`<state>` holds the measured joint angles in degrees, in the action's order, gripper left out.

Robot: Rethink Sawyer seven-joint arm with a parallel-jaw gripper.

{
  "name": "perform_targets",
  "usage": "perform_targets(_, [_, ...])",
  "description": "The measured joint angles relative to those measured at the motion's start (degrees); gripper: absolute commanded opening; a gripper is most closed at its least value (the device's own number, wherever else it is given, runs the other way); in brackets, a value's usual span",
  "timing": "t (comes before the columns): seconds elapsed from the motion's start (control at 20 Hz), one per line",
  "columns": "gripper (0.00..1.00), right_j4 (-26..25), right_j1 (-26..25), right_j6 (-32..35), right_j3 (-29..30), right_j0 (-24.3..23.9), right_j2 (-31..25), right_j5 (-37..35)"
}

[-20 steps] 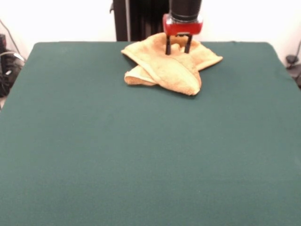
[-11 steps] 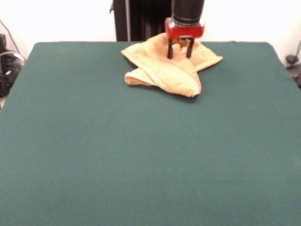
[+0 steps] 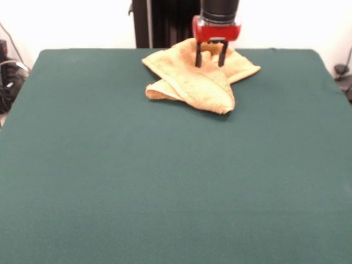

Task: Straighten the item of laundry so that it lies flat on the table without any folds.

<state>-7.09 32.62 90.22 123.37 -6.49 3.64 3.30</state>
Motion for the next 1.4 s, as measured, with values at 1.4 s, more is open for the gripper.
perform_targets(1.4, [1.0, 0.0, 4.8, 0.0, 0.0, -1.2, 0.0, -4.3])
